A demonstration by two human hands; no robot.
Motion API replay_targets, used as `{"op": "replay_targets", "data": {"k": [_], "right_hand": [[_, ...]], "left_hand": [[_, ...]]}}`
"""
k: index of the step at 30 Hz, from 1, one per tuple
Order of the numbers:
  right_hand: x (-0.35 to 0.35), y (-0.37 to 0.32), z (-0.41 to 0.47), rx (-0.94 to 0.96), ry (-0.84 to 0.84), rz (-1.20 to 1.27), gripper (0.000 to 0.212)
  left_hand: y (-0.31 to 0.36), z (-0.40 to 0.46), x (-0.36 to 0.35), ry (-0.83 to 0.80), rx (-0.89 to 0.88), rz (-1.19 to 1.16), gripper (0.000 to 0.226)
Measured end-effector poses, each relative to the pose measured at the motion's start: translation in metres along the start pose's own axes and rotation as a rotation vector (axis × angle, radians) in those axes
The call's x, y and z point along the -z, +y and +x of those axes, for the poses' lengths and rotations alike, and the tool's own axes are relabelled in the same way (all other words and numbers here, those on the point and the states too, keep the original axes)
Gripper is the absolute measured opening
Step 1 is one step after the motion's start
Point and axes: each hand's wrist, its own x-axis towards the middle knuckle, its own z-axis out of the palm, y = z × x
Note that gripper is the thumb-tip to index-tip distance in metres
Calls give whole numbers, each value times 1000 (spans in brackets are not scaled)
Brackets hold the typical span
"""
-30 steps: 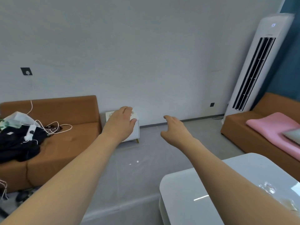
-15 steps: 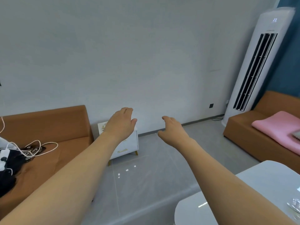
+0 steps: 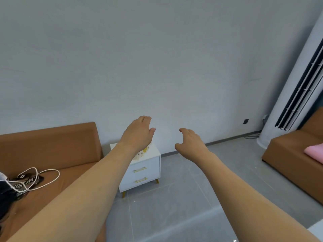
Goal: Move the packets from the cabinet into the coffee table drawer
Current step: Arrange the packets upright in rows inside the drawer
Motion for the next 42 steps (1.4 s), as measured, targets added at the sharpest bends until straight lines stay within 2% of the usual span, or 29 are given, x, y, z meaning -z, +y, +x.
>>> {"op": "replay_targets", "data": {"k": [5, 8, 11, 19, 24, 28, 31, 35, 38, 42], "right_hand": [[-49, -39, 103, -56, -3, 36, 65], [-71, -62, 160, -74, -14, 63, 66], [-94, -74, 215, -91, 2, 114, 65], [-181, -49, 366, -247, -88, 211, 64], [-248, -54, 475, -311, -199, 311, 64], [-307, -75, 553, -344, -301, 355, 62], [-361, -78, 605, -409, -366, 365, 61], [-457, -54, 671, -506, -416, 317, 59], [-536, -25, 711, -556, -456, 269, 58], [-626, 7, 743, -561, -514, 144, 56]], "left_hand": [[-93, 85, -2, 11, 10, -188, 53], [-154, 139, 3, -25, 9, -185, 54], [-209, 197, -7, -58, 85, -184, 53], [-303, 324, -107, -366, 130, -220, 55], [-396, 392, -137, -489, 297, -205, 54], [-479, 444, -159, -460, 593, -377, 44], [-532, 475, -211, -466, 783, -521, 32], [-589, 501, -331, -635, 972, -569, 21], [-626, 500, -428, -726, 1095, -533, 36], [-652, 484, -522, -718, 1164, -398, 83]]}}
